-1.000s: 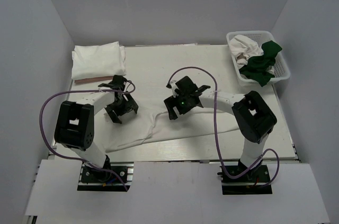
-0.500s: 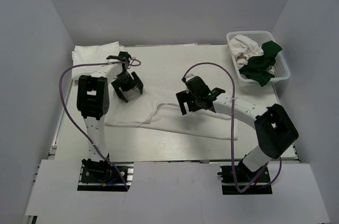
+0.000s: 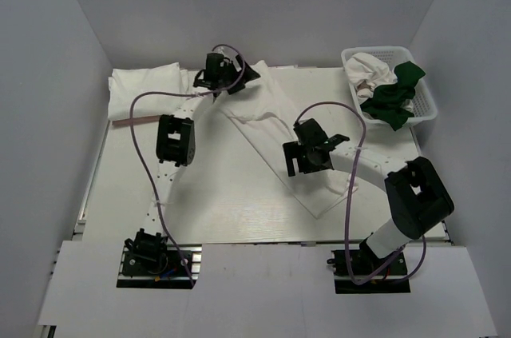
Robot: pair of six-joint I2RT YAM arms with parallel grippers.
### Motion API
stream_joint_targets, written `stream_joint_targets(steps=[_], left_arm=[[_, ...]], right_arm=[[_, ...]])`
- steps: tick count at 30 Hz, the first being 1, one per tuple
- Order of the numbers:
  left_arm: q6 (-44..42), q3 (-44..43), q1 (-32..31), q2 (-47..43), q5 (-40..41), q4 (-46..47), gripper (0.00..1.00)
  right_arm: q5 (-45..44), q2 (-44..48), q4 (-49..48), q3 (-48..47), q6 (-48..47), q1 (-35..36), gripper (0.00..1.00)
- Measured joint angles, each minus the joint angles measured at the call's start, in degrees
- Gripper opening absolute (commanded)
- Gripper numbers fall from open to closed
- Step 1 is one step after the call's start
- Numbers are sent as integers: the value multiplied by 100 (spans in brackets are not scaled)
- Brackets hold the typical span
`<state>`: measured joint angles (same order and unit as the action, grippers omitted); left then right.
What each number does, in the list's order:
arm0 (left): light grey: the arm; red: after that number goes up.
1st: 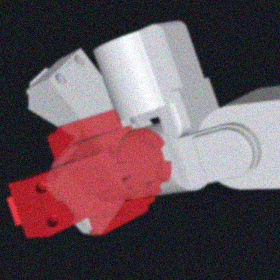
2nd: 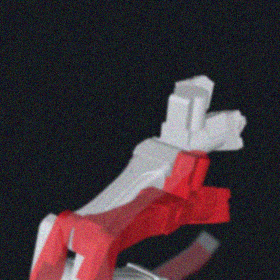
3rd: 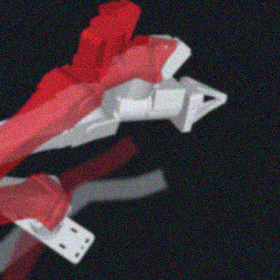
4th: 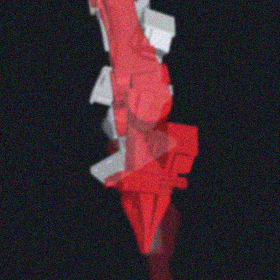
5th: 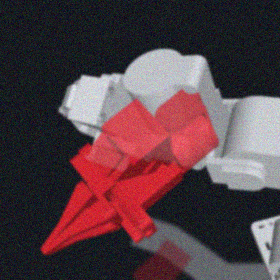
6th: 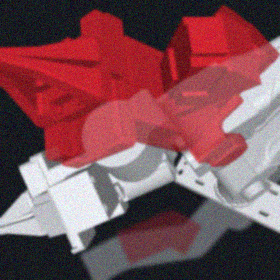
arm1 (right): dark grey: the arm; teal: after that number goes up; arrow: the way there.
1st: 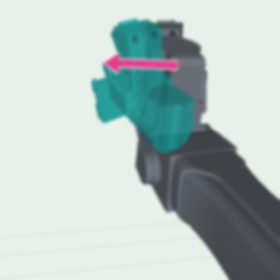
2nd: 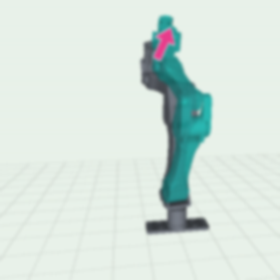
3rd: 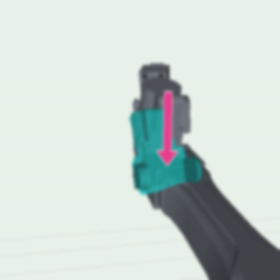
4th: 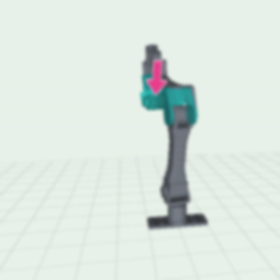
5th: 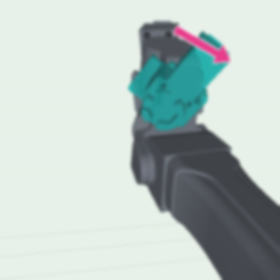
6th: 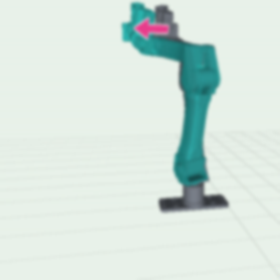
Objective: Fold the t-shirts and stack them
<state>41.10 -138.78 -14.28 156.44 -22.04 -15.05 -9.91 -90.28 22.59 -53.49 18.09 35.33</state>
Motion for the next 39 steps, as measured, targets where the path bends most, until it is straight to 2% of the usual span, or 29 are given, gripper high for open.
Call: stream_joint_targets(steps=[3,6,10,19,23,25,28,32,35,39], left_arm=[[520,-192,-170,540,-179,1504,100],[946,-398,-273,898,-291,2527,100],[1010,-256,-282,872,-319,2802,100],[4,772,-243,-662,-79,1878,100],[-389,1386,-247,-1668,-87,1541,100],[-575,1434,-291,-1880,-39,1353,100],[-739,1300,-402,-1784,35,979,100],[-841,839,-584,-1043,170,291,100],[-870,850,-686,-566,348,-109,100],[-872,809,-721,-590,529,-243,100]], right_arm=[[170,221,90,-44,-42,-37,90],[302,372,151,-175,-52,-107,90],[372,448,160,-247,-39,-328,90],[387,437,444,140,424,-1014,90],[411,435,531,461,439,-1095,90],[424,365,616,470,398,-1095,90],[540,164,608,437,260,-1084,90],[848,83,595,337,68,-1043,90],[1137,-9,573,236,-52,-898,90],[1475,-219,616,4,-243,-623,90]])
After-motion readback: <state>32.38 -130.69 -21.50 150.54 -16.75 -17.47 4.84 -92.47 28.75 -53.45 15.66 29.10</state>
